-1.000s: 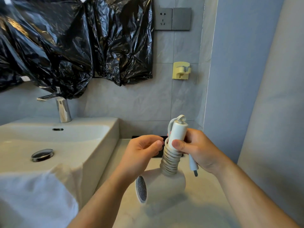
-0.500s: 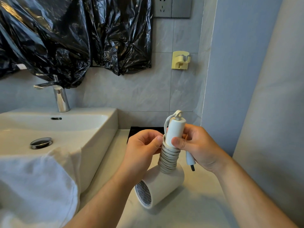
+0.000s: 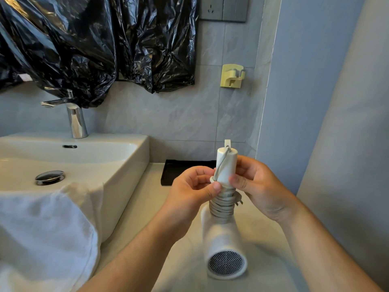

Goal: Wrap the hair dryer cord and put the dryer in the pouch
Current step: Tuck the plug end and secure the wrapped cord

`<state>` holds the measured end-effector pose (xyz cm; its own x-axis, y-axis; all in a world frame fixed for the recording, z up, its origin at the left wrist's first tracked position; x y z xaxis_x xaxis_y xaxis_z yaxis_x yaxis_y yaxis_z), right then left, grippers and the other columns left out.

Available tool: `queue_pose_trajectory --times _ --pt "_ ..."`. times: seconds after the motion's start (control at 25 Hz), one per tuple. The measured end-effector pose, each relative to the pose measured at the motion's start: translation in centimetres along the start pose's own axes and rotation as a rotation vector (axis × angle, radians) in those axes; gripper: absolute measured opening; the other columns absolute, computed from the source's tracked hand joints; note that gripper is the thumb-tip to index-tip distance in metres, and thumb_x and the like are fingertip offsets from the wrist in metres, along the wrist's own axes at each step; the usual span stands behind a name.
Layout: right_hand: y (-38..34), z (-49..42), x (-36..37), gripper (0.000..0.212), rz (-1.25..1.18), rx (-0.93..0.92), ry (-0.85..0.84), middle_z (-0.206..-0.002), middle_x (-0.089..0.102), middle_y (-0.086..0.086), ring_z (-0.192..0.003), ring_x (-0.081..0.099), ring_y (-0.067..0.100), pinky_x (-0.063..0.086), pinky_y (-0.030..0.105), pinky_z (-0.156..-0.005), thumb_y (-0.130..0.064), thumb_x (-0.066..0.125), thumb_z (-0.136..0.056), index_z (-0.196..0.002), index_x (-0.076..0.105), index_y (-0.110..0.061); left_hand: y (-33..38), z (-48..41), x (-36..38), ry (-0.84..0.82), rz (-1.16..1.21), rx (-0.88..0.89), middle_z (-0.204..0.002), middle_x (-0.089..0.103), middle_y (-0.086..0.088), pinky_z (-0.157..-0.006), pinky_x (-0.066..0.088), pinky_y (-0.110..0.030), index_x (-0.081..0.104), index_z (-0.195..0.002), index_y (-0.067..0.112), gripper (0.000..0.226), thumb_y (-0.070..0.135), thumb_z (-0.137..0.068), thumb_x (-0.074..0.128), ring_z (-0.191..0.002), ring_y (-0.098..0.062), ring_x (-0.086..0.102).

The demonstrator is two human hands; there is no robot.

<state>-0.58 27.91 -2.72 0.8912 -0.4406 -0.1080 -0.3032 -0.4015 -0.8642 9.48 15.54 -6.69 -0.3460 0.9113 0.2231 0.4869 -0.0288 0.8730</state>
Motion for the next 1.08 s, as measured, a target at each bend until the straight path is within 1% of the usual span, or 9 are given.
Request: queue_pose_trajectory --times 0.08,0.28,0.36,0.52,0.6,0.72,0.84,0.96,1.08 --pt "-0.1 0.0 0.0 0.039 0.012 0.004 -0.007 -0.101 0.074 0.009 -0.098 0.067 0.027 0.048 0.047 -0.089 -0.04 0.078 -0.072 -0.105 0.071 -0.02 0.0 0.2 0.5 -0.014 -0.029 -0.002 -0.108 0.065 -0.036 -0.095 0.051 -0.058 0.064 -0.109 0.001 0.038 0.017 -0.077 0.077 -0.101 -0.052 0.065" --pt "-0.5 0.1 -0.1 0.023 0.063 -0.007 0.031 -0.092 0.075 0.007 -0.09 0.068 0.02 0.051 0.027 -0.08 -0.014 0.056 -0.082 -0.095 0.075 -0.015 0.3 0.4 0.7 0.047 -0.193 -0.008 -0.086 0.075 -0.007 -0.071 0.055 -0.026 0.074 -0.093 0.01 0.03 0.027 -0.07 0.08 -0.08 -0.018 0.07" --pt "-0.5 0.0 0.0 0.023 0.066 -0.022 0.077 -0.088 0.074 0.006 -0.085 0.067 0.019 0.051 0.025 -0.075 -0.015 0.054 -0.083 -0.092 0.075 -0.013 0.3 0.4 0.6 0.077 -0.22 -0.003 -0.082 0.074 -0.005 -0.069 0.055 -0.025 0.074 -0.088 0.012 0.027 0.027 -0.067 0.083 -0.076 -0.017 0.069" --pt "-0.5 0.0 0.5 0.023 0.056 -0.044 0.115 -0.085 0.074 0.001 -0.081 0.067 0.013 0.051 0.021 -0.071 -0.013 0.053 -0.082 -0.093 0.073 -0.01 0.4 0.6 0.3 0.164 -0.318 0.088 -0.105 0.074 -0.007 -0.087 0.058 -0.041 0.073 -0.095 0.014 0.045 0.037 -0.059 0.087 -0.098 -0.022 0.072" --pt "-0.5 -0.1 0.6 0.023 0.049 -0.05 0.128 -0.087 0.075 0.0 -0.083 0.067 0.012 0.051 0.021 -0.072 -0.013 0.054 -0.082 -0.095 0.073 -0.011 1.0 0.9 0.2 0.25 -0.392 0.192 -0.123 0.067 0.0 -0.096 0.053 -0.031 0.074 -0.1 0.02 0.039 0.041 -0.068 0.08 -0.115 -0.009 0.064" --pt "-0.5 -0.1 0.8 0.023 0.06 -0.058 0.155 -0.086 0.075 -0.001 -0.081 0.066 0.01 0.051 0.02 -0.07 -0.013 0.054 -0.081 -0.094 0.073 -0.012 2.2 1.4 0.3 0.377 -0.484 0.36 -0.127 0.061 0.005 -0.095 0.053 -0.027 0.074 -0.103 0.02 0.021 0.017 -0.082 0.076 -0.116 -0.003 0.061" --pt "-0.5 0.0 0.9 0.024 0.082 -0.051 0.169 -0.087 0.074 0.001 -0.082 0.065 0.012 0.052 0.023 -0.071 -0.015 0.055 -0.08 -0.096 0.073 -0.013 2.9 1.6 0.9 0.388 -0.334 0.401 -0.127 0.06 0.004 -0.089 0.054 -0.021 0.064 -0.108 0.023 0.044 -0.008 -0.079 0.074 -0.109 -0.007 0.067" --pt "-0.6 0.0 1.1 0.026 0.093 -0.059 0.18 -0.091 0.075 0.003 -0.085 0.065 0.014 0.051 0.024 -0.073 -0.014 0.055 -0.08 -0.098 0.073 -0.015 3.2 1.6 1.5 0.323 -0.177 0.376 -0.109 0.073 -0.003 -0.086 0.054 -0.021 0.058 -0.114 0.025 0.055 -0.018 -0.08 0.067 -0.103 -0.011 0.071" --pt "-1.2 0.1 1.4 0.035 0.118 -0.109 0.202 -0.096 0.075 0.006 -0.087 0.068 0.015 0.052 0.023 -0.072 -0.01 0.054 -0.077 -0.108 0.066 -0.018 2.9 1.9 1.6 0.295 -0.192 0.413 -0.108 0.075 0.005 -0.087 0.055 -0.024 0.06 -0.114 0.028 0.057 -0.017 -0.08 0.068 -0.1 -0.014 0.072"
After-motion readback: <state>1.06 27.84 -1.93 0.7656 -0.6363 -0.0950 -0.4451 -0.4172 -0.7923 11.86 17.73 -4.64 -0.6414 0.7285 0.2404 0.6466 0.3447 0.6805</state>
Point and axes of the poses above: each hand's wrist, its own z-axis away from the middle knuckle, its own x-axis out of the palm, y = z × x, the point moved 3 cm from there along -z, towards the middle knuckle
